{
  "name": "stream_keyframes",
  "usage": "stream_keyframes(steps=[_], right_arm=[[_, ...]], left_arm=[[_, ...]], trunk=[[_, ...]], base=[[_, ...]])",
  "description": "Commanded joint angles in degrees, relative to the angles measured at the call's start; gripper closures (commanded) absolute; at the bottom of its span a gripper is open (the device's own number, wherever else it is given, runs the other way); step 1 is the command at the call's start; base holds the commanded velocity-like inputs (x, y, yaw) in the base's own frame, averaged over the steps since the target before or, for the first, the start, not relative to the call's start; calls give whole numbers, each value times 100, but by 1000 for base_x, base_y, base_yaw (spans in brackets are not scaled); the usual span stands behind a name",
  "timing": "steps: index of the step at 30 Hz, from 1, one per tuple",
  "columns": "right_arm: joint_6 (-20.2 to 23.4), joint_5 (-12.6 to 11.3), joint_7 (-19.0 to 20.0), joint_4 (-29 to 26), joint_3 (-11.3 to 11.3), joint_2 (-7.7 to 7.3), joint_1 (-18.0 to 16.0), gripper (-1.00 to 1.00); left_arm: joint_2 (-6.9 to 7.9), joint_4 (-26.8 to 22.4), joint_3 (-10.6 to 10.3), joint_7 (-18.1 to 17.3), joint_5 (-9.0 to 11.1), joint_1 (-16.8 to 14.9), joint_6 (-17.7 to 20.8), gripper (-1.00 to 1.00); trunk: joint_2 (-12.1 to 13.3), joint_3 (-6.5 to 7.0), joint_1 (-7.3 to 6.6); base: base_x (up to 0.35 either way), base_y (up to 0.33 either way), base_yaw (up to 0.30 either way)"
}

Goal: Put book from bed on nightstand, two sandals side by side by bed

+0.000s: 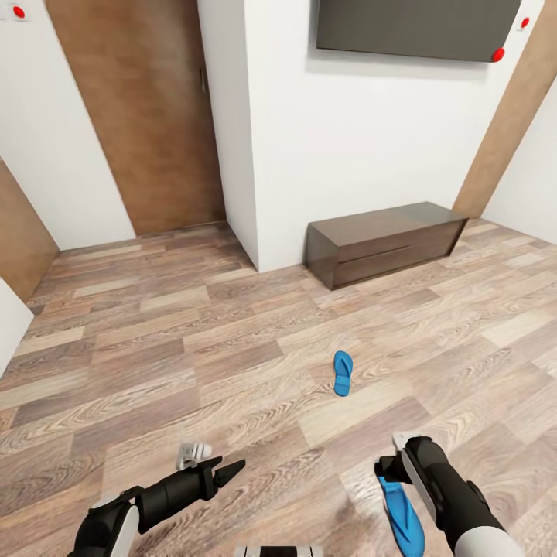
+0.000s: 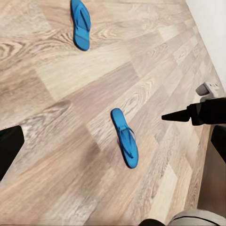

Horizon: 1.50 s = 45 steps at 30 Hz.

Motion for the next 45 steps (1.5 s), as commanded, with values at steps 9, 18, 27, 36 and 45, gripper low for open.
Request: stream_keyframes(steps=[9,18,27,36,45], right_arm=[[15,9,-5,-20,-2,7,-2,-100],[19,0,27,-20,-7,-6,-2,-100],[8,-7,42,-236,-18,-13,-2,-100],[12,0,33,-267,-19,-12,-2,-100],[24,6,25,-266,-14,-27,-2,-100]], left_arm=[[32,-4,25,-17,201,-6,42,-100],[202,-211,49,-26,457,-41,48,-100],[309,-437,72,-15,494,-66,30,-100],[508,-465,79,-17,508,-68,33,-100],[510,-463,79,-11,509,-68,29,-100]], trunk=[[-14,-205,22],[-26,-404,45],[-29,-448,50],[-29,-448,50],[-37,-581,66]], base=[[0,0,0],[0,0,0],[0,0,0],[0,0,0],[0,0,0]])
